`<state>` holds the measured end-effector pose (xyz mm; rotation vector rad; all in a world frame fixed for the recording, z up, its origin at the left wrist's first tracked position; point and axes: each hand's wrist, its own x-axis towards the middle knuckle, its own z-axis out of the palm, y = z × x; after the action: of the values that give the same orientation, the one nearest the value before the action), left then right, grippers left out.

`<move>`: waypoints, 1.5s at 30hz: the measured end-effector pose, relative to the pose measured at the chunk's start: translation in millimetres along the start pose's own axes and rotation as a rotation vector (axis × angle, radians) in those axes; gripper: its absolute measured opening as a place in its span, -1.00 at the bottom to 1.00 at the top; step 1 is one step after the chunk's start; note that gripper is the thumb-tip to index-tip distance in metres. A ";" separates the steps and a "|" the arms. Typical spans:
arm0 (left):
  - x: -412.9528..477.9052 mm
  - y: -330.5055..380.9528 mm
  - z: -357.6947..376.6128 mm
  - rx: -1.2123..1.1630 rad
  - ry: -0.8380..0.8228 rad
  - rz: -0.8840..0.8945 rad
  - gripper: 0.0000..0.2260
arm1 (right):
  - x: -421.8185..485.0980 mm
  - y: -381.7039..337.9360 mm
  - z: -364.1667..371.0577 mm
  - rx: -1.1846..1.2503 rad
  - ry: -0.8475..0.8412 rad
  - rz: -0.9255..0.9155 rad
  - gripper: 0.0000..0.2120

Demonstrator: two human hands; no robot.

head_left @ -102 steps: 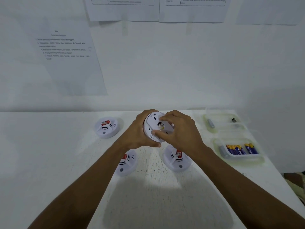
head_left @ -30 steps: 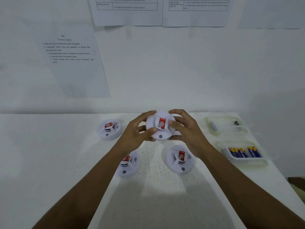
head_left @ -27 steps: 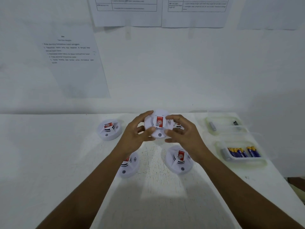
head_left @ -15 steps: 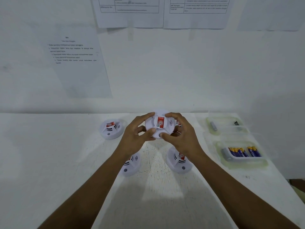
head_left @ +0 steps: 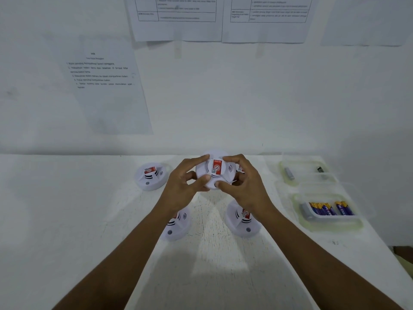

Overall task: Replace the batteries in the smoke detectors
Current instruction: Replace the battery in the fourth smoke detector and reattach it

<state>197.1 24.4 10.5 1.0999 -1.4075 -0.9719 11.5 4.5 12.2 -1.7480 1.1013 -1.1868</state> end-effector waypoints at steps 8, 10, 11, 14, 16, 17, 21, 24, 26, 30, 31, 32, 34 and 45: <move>1.5 -4.4 1.1 0.004 -0.008 0.008 -0.61 | 1.7 1.7 0.5 -0.024 0.001 -0.016 -0.51; 2.5 -4.4 1.7 0.004 -0.004 0.005 -0.61 | 2.2 1.7 -0.7 -0.026 -0.005 -0.018 -0.51; 2.9 -4.5 2.0 0.007 -0.002 0.004 -0.61 | 2.3 1.1 -1.4 -0.033 -0.005 -0.023 -0.51; 3.8 -4.6 2.5 -0.005 -0.006 0.004 -0.60 | 3.3 0.2 -2.4 -0.051 -0.004 -0.036 -0.53; 4.3 -5.6 2.4 0.001 -0.004 0.013 -0.60 | 3.4 0.3 -2.9 -0.050 -0.001 -0.039 -0.53; 4.6 -5.9 2.3 0.011 -0.005 0.021 -0.60 | 3.2 0.4 -3.1 -0.048 0.000 -0.041 -0.53; 4.7 -3.6 0.9 -0.006 -0.017 0.018 -0.59 | 3.3 -0.5 -4.7 -0.027 -0.006 -0.033 -0.56; 5.1 -1.2 -1.7 -0.006 -0.031 0.011 -0.59 | 5.7 -3.2 -11.4 0.082 -0.030 0.038 -0.67; 4.7 -1.4 -3.1 0.021 -0.039 0.017 -0.58 | 6.2 -4.3 -16.2 0.105 -0.045 0.056 -0.72; 1.1 -2.8 -3.7 0.028 -0.037 0.011 -0.57 | 3.7 -6.4 -17.3 0.118 -0.060 0.056 -0.71; 0.5 -2.7 -4.1 0.020 -0.034 0.004 -0.57 | 3.4 -6.9 -16.6 0.118 -0.058 0.054 -0.71; -0.3 -2.1 -4.4 0.013 -0.032 0.002 -0.57 | 2.9 -7.6 -15.9 0.119 -0.055 0.056 -0.71; -1.4 -1.0 -5.5 0.009 -0.033 0.010 -0.58 | 1.9 -9.5 -15.4 0.124 -0.054 0.060 -0.70; -5.4 1.0 -7.6 0.024 -0.025 0.047 -0.61 | -1.0 -13.6 -10.9 0.113 -0.043 0.079 -0.66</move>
<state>204.6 29.9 11.0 1.0712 -1.4626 -0.9402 4.3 9.1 27.3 -1.6216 1.0476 -1.1355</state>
